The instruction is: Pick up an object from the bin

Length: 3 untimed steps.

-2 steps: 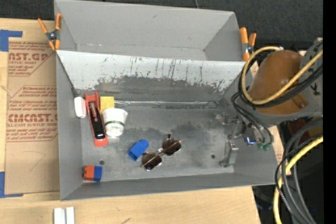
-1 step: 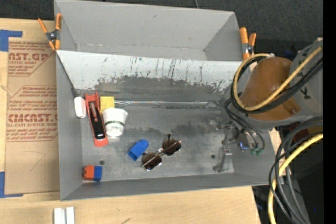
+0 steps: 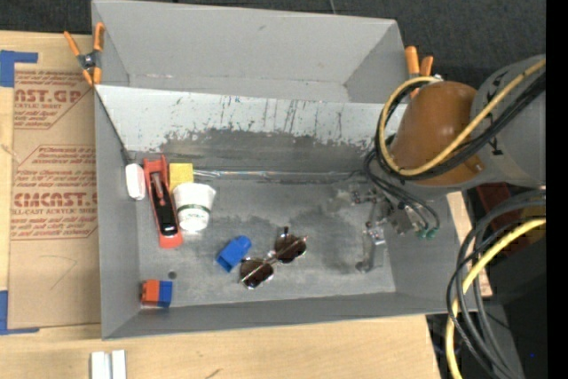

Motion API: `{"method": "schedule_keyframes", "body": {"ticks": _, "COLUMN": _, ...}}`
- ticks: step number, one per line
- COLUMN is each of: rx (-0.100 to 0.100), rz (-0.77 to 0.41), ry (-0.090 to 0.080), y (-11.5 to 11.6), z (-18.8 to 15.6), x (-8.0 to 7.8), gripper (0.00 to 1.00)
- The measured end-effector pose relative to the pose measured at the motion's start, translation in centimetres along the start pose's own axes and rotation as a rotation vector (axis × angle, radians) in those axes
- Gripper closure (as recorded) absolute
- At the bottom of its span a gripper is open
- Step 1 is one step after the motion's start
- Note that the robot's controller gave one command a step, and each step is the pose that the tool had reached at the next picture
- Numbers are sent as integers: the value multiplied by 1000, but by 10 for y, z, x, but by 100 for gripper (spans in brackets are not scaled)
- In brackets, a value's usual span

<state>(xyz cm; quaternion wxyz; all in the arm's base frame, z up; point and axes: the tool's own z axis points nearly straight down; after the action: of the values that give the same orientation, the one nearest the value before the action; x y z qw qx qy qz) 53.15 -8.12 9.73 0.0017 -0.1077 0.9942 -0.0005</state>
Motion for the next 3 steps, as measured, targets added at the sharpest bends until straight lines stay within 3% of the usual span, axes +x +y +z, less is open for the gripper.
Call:
{"method": "schedule_keyframes", "body": {"ticks": 2, "rx": -3, "rz": 162, "ry": 4, "y": 48, "z": 18, "x": -5, "gripper": 0}}
{"method": "schedule_keyframes", "body": {"ticks": 3, "rx": 2, "rz": -88, "ry": 5, "y": 59, "z": 21, "x": -9, "gripper": 0}}
